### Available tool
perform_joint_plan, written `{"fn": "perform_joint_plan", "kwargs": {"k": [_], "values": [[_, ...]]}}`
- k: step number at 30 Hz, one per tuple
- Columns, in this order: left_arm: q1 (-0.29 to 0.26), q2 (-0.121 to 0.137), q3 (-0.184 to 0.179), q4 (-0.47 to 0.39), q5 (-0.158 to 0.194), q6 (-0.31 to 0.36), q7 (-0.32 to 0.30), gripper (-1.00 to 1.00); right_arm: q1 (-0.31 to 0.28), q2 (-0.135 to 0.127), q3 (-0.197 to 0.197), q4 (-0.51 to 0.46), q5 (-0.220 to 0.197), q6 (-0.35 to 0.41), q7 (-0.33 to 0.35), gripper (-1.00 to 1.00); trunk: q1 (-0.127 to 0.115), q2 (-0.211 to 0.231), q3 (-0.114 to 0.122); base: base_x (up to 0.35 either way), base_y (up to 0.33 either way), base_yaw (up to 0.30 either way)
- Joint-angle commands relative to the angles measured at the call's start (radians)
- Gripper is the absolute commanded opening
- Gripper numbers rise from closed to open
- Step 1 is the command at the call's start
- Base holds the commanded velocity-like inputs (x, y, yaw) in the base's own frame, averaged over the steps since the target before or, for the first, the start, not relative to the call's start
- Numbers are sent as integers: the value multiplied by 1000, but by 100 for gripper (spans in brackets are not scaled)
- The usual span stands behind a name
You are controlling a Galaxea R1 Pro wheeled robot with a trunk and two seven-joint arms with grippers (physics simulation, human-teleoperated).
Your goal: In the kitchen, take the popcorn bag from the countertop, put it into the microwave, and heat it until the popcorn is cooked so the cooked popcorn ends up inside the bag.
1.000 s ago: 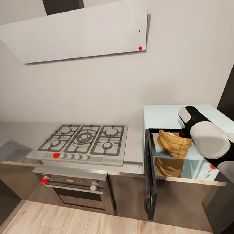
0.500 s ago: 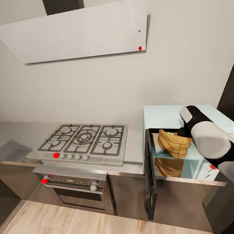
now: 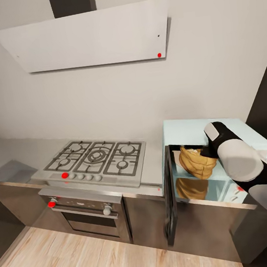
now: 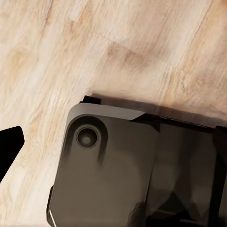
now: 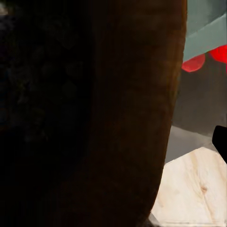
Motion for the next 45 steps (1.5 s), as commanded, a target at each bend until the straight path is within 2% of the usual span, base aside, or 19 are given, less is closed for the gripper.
{"fn": "perform_joint_plan", "kwargs": {"k": [1,24,29,45], "values": [[0,0,2,0,1,-3,0,100,7,1,-11,1,1,3,1,100,0,-2,-3,-125,0,0],[-1,0,2,0,1,-3,0,100,4,2,-10,0,1,3,20,100,0,-2,-3,-7,0,0],[-1,1,2,0,2,-3,1,100,3,-7,-12,1,1,3,82,100,0,-2,-3,0,0,0],[-1,1,2,0,2,-3,1,100,1,-13,-14,1,1,3,116,100,0,-2,-3,-2,0,0]]}}
